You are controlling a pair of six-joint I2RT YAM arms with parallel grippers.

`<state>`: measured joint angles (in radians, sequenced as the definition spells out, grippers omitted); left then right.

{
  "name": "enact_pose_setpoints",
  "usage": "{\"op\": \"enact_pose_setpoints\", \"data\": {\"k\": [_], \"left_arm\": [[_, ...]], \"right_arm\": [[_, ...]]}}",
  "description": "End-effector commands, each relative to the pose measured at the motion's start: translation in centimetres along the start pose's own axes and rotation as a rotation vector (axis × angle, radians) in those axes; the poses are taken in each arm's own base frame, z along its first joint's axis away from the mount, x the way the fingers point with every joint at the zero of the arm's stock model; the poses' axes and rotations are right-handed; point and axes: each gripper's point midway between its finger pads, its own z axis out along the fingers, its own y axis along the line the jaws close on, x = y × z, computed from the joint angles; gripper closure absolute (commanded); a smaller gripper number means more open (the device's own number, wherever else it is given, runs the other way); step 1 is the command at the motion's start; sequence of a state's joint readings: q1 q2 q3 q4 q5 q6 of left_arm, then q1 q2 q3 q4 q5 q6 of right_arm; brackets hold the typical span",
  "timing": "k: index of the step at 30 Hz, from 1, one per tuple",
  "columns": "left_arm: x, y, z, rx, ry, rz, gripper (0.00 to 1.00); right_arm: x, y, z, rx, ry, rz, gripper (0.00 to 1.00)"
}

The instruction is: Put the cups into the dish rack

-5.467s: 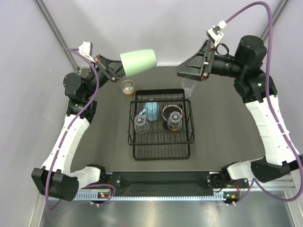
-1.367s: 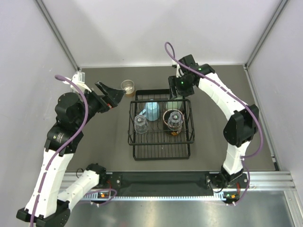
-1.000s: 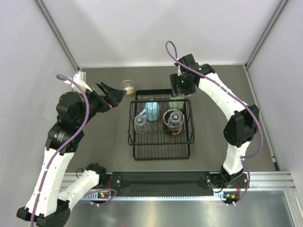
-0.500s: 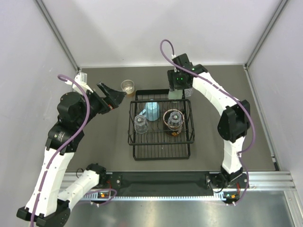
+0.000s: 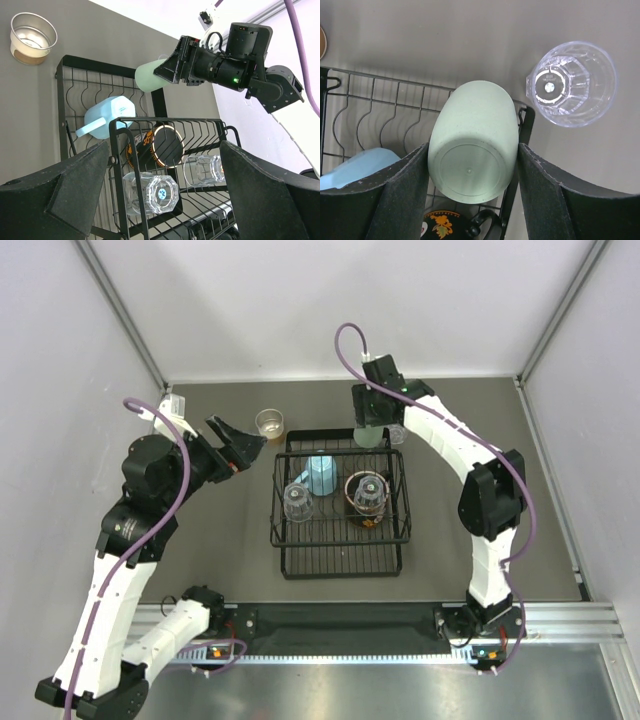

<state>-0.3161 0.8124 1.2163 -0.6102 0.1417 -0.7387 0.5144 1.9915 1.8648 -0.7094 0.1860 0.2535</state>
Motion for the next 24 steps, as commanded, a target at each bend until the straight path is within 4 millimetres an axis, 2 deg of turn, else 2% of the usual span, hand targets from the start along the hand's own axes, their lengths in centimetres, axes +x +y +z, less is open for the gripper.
{"op": "enact_pose_setpoints", "data": {"k": [1, 6, 12, 14, 15, 16, 19, 20, 21, 24], "left_arm": [[-0.4, -0.5, -0.3, 0.012, -0.01, -0.002, 0.03], [-0.3, -0.7, 0.0, 0.016, 0.002, -0.003, 0.03], [-0.3, -0.7, 0.1, 0.02, 0.005, -0.006, 0.03], [-0.3, -0.8, 0.1, 0.025, 0.006, -0.009, 0.03], [-0.2, -0.8, 0.1, 0.026, 0.007, -0.009, 0.03], [-0.2, -0.8, 0.2, 0.026, 0.009, -0.009, 0.03], [0.0, -0.8, 0.4, 0.033, 0.015, -0.015, 0.03], [0.0, -1.0, 0.3, 0.039, 0.015, -0.014, 0.03], [0.0, -0.9, 0.4, 0.037, 0.017, -0.015, 0.03], [0.1, -0.8, 0.5, 0.037, 0.02, -0.015, 0.03]], "right_arm": [[-0.3, 0.5, 1.2, 0.009, -0.029, -0.016, 0.92], [0.5, 0.5, 1.6, 0.008, -0.012, -0.015, 0.86], [0.7, 0.7, 1.3, -0.004, -0.004, -0.013, 0.71], [0.9, 0.7, 1.2, -0.007, 0.003, -0.012, 0.61], [0.9, 0.7, 1.2, -0.009, 0.003, -0.014, 0.6], [1.0, 0.7, 1.2, -0.008, 0.008, -0.016, 0.61], [1.4, 0.6, 1.2, -0.003, 0.019, -0.015, 0.85], [1.3, 0.5, 1.0, 0.001, 0.016, -0.014, 0.95], [1.3, 0.4, 0.8, 0.002, 0.015, -0.012, 1.0], [0.4, 0.6, -0.8, -0.009, -0.019, -0.005, 1.0]]}}
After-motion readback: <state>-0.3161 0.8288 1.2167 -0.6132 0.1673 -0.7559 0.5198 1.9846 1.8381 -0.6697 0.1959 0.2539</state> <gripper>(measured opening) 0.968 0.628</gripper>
